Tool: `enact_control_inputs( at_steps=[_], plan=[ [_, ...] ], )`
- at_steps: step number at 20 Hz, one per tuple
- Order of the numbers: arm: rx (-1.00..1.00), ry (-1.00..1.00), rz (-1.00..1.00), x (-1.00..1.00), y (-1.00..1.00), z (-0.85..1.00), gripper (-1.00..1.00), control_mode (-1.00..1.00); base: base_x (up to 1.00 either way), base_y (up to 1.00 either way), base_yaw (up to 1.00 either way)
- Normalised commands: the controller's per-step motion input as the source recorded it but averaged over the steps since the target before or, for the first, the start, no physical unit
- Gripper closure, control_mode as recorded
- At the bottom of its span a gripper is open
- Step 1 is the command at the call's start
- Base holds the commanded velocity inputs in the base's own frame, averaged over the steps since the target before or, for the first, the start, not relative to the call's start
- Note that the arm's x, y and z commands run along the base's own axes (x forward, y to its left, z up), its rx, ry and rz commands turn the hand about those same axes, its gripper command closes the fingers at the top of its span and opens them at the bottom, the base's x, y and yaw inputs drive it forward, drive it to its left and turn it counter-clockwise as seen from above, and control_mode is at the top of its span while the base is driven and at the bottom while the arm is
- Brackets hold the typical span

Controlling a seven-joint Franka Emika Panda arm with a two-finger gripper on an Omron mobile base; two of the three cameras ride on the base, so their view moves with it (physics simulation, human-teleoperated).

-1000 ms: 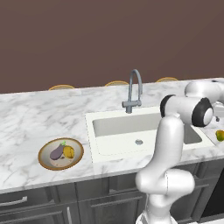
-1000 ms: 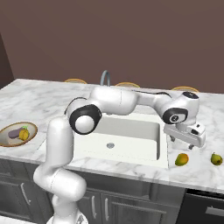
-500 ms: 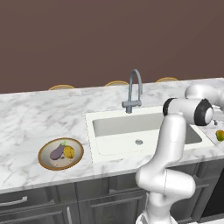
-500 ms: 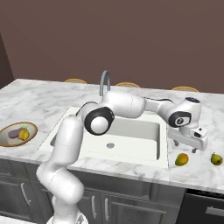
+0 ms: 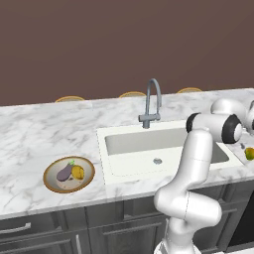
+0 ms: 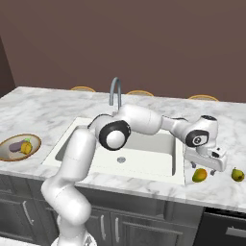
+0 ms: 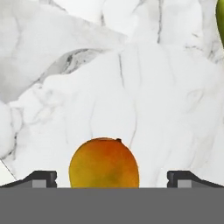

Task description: There is a mixed pile of frozen fruits and vegetables on the counter. Locate all the frozen vegetables and place the items in a bowl on the counter. Take all the frozen fruits and defrost them in a running sink.

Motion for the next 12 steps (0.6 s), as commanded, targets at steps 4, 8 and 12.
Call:
enact_control_inputs(
  at_steps=[4,8,12],
  plan=[
    [-0.01,0.05,0.00,-0.17,0.00,-0.41,-1.00,-1.00,0.00,0.00,0.00],
    [0.00,0.05,0.00,-0.04,0.00,-0.32,-1.00,-1.00,0.00,0.00,0.00],
    [0.00,0.04,0.00,0.00,0.02,-0.18,1.00,-1.00,0.00,0.00,0.00]
  ],
)
